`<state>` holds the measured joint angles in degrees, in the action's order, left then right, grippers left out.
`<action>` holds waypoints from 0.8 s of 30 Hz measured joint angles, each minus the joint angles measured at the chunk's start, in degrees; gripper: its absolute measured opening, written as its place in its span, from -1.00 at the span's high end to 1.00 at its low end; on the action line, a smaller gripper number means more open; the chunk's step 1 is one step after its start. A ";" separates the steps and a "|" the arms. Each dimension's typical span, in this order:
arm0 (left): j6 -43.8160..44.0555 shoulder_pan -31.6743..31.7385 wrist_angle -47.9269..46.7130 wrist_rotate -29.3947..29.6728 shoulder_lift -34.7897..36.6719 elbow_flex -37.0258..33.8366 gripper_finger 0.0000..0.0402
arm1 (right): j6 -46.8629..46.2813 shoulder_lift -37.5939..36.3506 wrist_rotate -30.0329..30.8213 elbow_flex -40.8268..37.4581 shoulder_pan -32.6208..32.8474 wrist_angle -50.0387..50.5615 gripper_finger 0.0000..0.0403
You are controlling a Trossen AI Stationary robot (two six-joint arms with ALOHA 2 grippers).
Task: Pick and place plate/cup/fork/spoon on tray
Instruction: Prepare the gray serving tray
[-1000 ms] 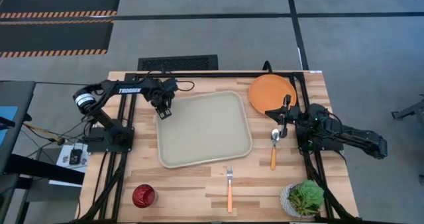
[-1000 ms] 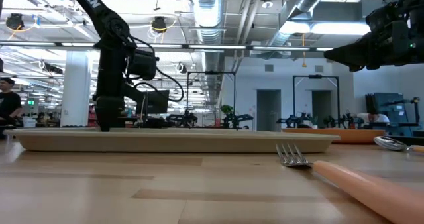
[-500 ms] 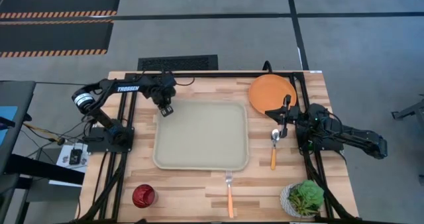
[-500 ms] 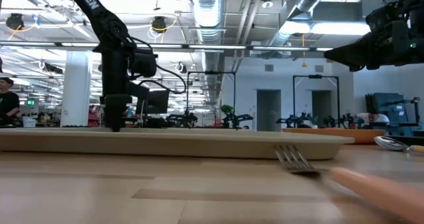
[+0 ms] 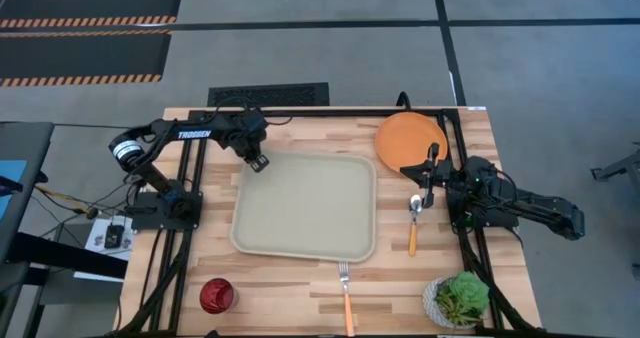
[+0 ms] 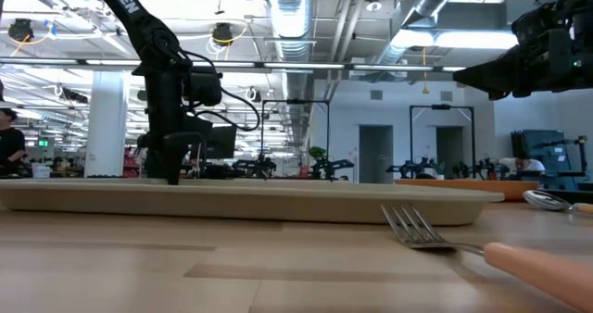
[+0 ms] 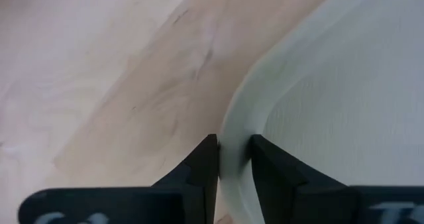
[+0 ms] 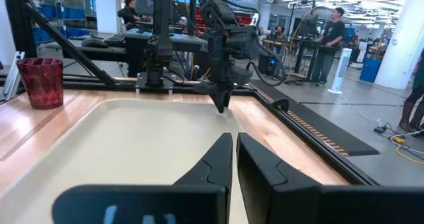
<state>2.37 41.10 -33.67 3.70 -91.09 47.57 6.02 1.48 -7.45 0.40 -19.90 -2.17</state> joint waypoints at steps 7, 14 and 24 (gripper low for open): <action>3.92 -0.40 0.29 0.29 -0.02 0.00 0.67 | -0.01 0.00 -0.02 0.00 0.01 0.00 0.77; 4.78 -2.17 0.37 0.41 -0.02 0.00 0.67 | 0.00 0.00 0.01 0.00 -0.01 0.00 0.77; 5.00 -3.87 0.40 0.23 -0.02 0.00 0.67 | 0.00 0.00 -0.02 0.00 0.00 0.01 0.77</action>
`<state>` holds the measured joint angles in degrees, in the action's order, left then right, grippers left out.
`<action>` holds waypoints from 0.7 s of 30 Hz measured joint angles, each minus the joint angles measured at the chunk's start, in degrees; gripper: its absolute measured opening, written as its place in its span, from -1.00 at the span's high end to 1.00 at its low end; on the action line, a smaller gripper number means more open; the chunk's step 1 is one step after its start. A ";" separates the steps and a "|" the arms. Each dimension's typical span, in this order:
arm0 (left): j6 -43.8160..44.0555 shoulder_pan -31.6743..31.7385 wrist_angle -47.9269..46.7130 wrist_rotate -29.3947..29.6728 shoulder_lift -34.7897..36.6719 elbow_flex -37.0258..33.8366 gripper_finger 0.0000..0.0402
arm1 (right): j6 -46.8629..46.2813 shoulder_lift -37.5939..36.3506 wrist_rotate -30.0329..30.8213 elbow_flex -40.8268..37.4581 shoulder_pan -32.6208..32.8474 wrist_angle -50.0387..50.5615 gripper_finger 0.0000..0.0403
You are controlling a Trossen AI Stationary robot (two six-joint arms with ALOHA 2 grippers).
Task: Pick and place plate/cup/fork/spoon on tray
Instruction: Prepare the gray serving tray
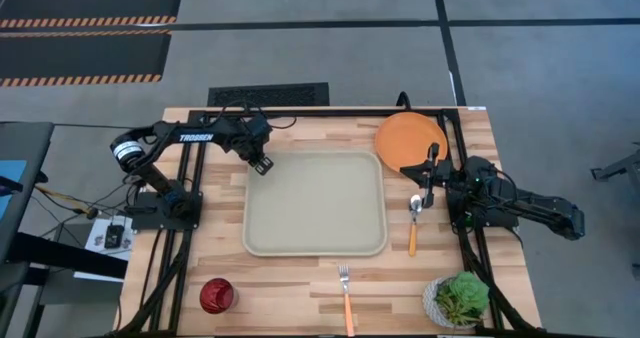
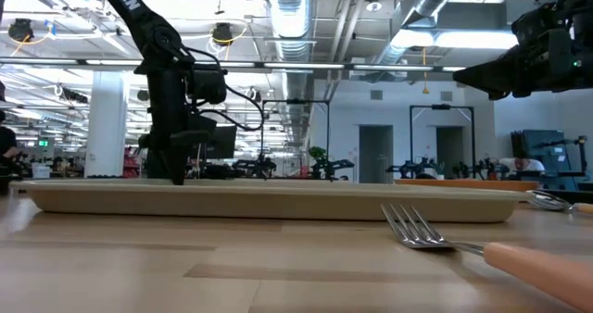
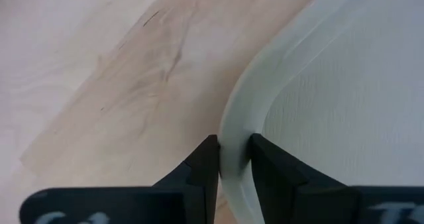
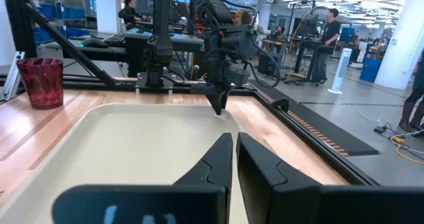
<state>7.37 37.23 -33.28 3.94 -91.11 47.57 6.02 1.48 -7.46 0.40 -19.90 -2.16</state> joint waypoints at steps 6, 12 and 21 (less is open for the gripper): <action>-0.96 -0.01 0.88 0.81 -0.02 0.00 0.67 | -0.01 0.00 0.00 0.00 0.01 -0.01 0.77; -1.70 0.00 1.29 0.71 -0.02 0.00 0.67 | -0.02 0.00 0.00 0.00 0.01 -0.01 0.77; -1.80 0.02 1.31 0.25 -0.02 0.00 0.64 | 0.00 0.00 0.00 0.00 0.00 0.00 0.77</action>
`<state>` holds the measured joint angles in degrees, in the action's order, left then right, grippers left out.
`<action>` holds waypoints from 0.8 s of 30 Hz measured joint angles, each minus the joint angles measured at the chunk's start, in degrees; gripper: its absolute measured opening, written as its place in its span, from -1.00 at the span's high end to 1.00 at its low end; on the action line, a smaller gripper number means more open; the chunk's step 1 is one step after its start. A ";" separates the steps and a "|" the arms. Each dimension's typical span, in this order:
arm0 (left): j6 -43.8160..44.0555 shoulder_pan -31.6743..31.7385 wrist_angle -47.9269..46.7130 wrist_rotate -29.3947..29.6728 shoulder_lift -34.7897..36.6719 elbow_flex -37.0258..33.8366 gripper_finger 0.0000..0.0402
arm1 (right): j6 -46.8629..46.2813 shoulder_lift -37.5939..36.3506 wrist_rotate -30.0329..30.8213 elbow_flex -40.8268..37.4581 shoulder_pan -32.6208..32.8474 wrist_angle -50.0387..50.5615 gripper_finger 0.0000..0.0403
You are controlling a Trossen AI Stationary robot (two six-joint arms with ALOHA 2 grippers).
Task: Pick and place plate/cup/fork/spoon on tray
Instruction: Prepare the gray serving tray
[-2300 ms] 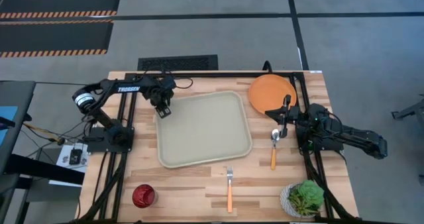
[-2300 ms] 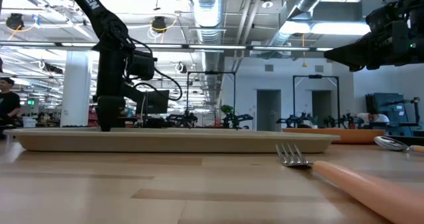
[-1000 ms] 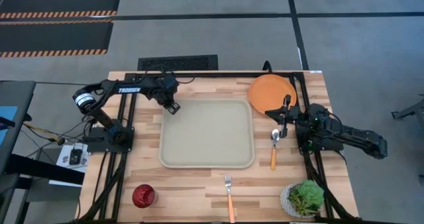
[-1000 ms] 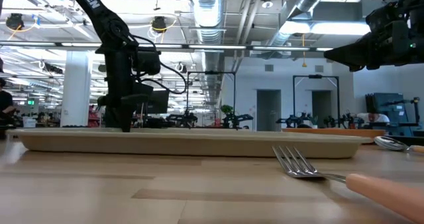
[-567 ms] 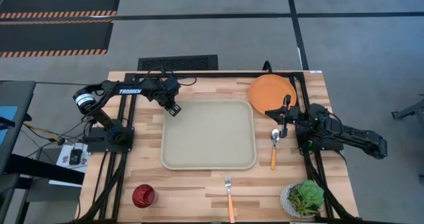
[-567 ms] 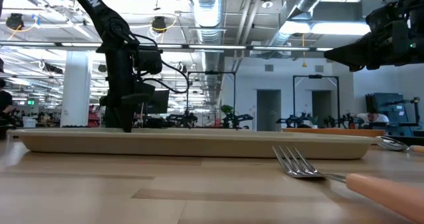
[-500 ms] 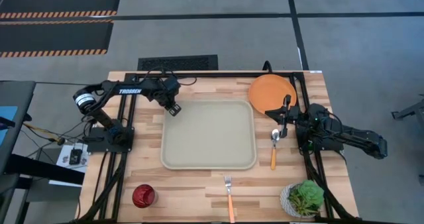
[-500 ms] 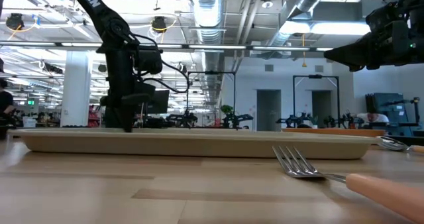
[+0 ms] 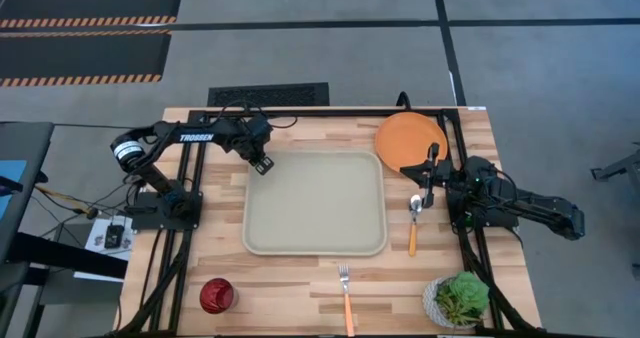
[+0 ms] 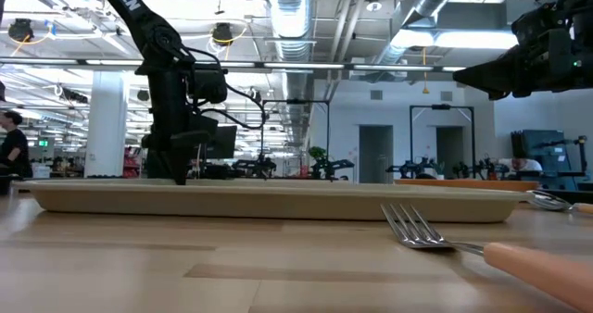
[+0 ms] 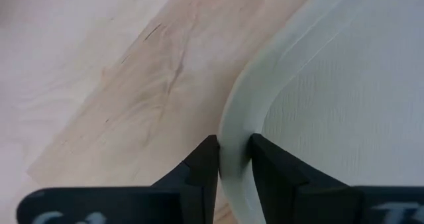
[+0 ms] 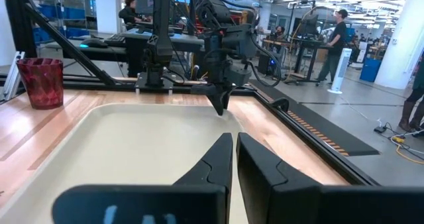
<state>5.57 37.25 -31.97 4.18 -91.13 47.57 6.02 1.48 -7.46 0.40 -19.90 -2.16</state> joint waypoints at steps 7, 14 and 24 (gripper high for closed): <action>-0.44 0.00 -0.04 -0.74 0.00 0.00 0.55 | 0.00 0.00 0.00 0.00 0.02 -0.01 0.77; -0.42 0.00 -1.47 -0.86 0.00 0.45 0.51 | 0.00 0.01 0.00 0.00 0.02 0.00 0.77; -0.42 0.00 -4.22 -0.87 0.03 2.16 0.51 | -0.01 0.01 0.00 0.00 0.00 0.01 0.77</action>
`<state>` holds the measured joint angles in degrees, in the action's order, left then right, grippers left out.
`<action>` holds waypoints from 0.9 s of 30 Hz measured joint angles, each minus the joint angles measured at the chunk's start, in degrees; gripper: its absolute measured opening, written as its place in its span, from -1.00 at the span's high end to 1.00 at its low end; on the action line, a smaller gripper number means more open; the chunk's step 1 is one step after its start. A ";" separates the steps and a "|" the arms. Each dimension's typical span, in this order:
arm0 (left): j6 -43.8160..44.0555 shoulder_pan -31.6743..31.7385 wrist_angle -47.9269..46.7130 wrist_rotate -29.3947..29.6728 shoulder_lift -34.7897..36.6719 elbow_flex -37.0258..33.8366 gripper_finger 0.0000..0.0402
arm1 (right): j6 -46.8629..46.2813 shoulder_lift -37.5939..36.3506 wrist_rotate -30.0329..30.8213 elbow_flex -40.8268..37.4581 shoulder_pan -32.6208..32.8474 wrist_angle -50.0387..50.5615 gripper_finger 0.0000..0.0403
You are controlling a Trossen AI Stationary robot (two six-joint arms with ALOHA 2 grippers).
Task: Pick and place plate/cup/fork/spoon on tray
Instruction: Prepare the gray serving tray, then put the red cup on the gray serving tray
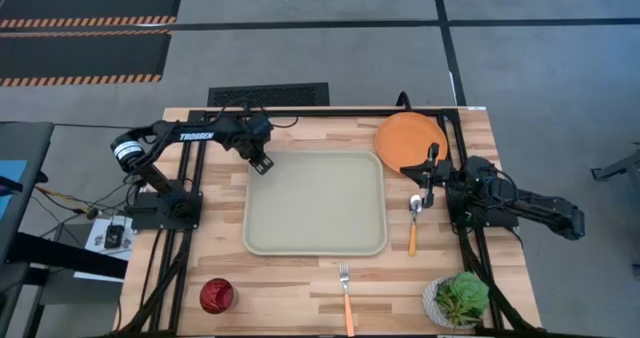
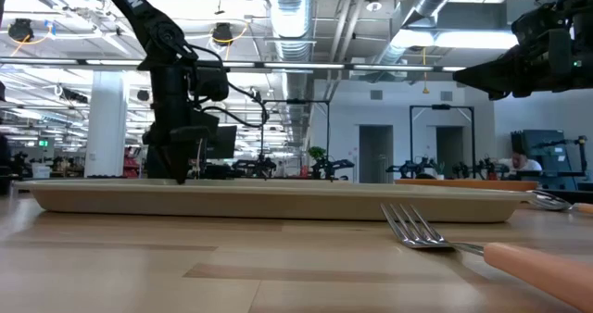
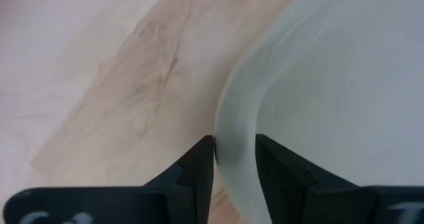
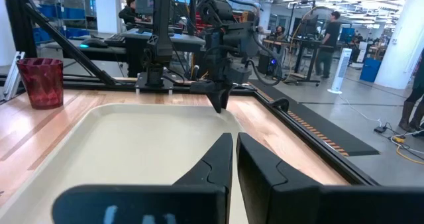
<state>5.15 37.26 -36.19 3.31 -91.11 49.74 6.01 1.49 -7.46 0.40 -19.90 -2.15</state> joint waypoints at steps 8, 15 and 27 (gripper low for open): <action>-0.33 -0.02 -1.53 0.03 3.30 0.00 0.51 | 0.01 -0.01 0.00 0.00 0.02 -0.02 0.77; -1.74 -0.65 -0.51 0.09 11.79 -0.38 0.51 | 0.01 0.01 0.00 0.00 0.02 0.00 0.77; -2.89 -9.26 40.43 -12.45 30.24 -22.73 0.76 | 0.01 0.01 0.00 0.00 0.02 -0.02 0.77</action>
<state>2.26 28.00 4.24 -9.13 -60.86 27.00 6.02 1.50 -7.46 0.40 -19.89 -2.17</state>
